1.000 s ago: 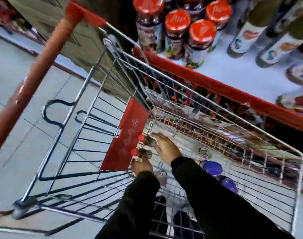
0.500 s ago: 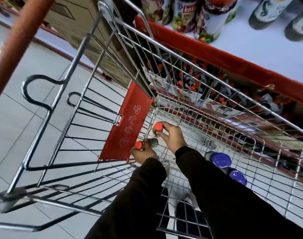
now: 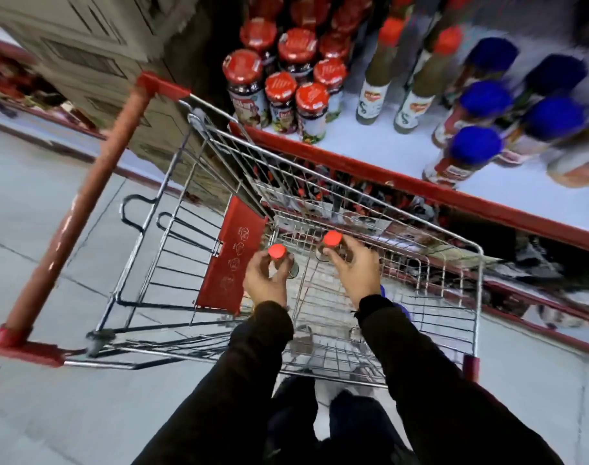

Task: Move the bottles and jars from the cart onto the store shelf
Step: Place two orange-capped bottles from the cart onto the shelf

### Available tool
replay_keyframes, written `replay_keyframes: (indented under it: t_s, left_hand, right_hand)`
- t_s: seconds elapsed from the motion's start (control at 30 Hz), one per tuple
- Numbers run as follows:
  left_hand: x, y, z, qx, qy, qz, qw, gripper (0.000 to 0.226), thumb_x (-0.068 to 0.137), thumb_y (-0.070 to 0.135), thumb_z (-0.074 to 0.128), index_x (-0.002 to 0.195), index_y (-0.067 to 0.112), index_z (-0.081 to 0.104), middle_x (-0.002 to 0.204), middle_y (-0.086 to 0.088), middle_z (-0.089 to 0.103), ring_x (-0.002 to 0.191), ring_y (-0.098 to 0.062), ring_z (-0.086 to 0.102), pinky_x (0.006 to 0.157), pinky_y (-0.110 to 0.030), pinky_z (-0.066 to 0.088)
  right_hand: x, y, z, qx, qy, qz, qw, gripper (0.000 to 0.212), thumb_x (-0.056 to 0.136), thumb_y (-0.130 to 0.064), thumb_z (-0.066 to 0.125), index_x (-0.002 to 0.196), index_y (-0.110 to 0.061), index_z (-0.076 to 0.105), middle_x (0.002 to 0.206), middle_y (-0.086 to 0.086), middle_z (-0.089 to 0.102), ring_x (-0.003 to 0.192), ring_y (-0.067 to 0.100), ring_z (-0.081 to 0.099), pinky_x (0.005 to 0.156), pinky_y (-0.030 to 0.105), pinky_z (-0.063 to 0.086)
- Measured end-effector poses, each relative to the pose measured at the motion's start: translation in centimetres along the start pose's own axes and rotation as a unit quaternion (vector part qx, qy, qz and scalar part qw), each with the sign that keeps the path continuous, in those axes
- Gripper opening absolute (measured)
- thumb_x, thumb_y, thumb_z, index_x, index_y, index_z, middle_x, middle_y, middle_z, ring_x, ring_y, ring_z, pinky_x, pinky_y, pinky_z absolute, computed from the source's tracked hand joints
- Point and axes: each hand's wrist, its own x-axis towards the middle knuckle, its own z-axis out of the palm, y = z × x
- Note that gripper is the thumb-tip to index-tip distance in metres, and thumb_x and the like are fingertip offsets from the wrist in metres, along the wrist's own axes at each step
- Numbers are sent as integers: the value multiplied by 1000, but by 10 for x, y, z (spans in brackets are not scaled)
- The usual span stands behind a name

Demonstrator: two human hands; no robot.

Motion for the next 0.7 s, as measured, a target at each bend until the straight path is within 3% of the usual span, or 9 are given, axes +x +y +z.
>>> replay_keyframes:
  t_s: [0.07, 0.17, 0.23, 0.37, 0.5, 0.57, 0.63, 0.7]
  left_hand:
    - [-7, 20, -1, -4, -20, 41, 999, 28, 70, 12, 87, 93, 14, 70, 98, -15, 72, 84, -14, 58, 75, -13, 47]
    - [-16, 52, 1, -27, -62, 106, 992, 29, 70, 19, 88, 91, 23, 70, 95, -4, 70, 84, -11, 60, 78, -20, 51]
    - [-19, 74, 5, -32, -81, 150, 985, 29, 69, 22, 88, 90, 29, 69, 89, 8, 67, 80, -5, 60, 74, -12, 49]
    - [-22, 122, 18, -63, -115, 210, 969, 29, 69, 26, 88, 89, 37, 70, 88, 15, 67, 80, 1, 63, 71, -7, 48]
    - [-17, 166, 40, -91, -143, 237, 956, 29, 70, 30, 87, 94, 32, 72, 94, 12, 69, 89, -4, 66, 79, -14, 52]
    - [-12, 186, 51, -86, -140, 261, 951, 27, 69, 35, 87, 88, 43, 69, 92, 16, 70, 90, 2, 65, 85, -15, 51]
    - [-7, 203, 62, -86, -142, 277, 947, 26, 70, 36, 86, 88, 43, 69, 89, 19, 70, 89, 7, 65, 85, -13, 50]
    - [0, 218, 73, -91, -150, 283, 943, 29, 71, 32, 86, 89, 46, 68, 88, 19, 69, 86, 12, 64, 83, -8, 48]
  right_hand:
    - [-6, -13, -20, 24, 37, -12, 999, 50, 90, -40, 74, 133, -16, 67, 124, 2, 75, 116, 18, 67, 102, 26, 49]
    - [-15, -31, -48, 52, 89, -33, 994, 46, 88, -44, 75, 127, -19, 71, 122, -4, 75, 116, 13, 67, 105, 34, 52]
    - [-16, -42, -63, 66, 120, -45, 990, 45, 87, -45, 75, 124, -20, 72, 120, -6, 76, 115, 9, 66, 105, 33, 51]
    - [-14, -63, -93, 85, 189, -83, 975, 42, 86, -41, 78, 121, -19, 73, 118, -6, 76, 111, 4, 67, 100, 24, 52]
    - [-1, -83, -118, 90, 269, -112, 952, 39, 83, -37, 82, 114, -15, 75, 100, -23, 68, 95, -21, 61, 87, -1, 43]
    - [10, -94, -127, 107, 283, -112, 946, 38, 83, -35, 82, 115, -16, 75, 99, -23, 67, 96, -10, 65, 86, 2, 45]
    - [22, -104, -137, 131, 277, -110, 946, 34, 85, -34, 81, 115, -20, 74, 102, -17, 72, 99, 9, 71, 88, 19, 56]
    - [35, -112, -145, 142, 271, -114, 945, 32, 86, -32, 80, 115, -21, 74, 100, -17, 72, 100, 15, 72, 91, 28, 59]
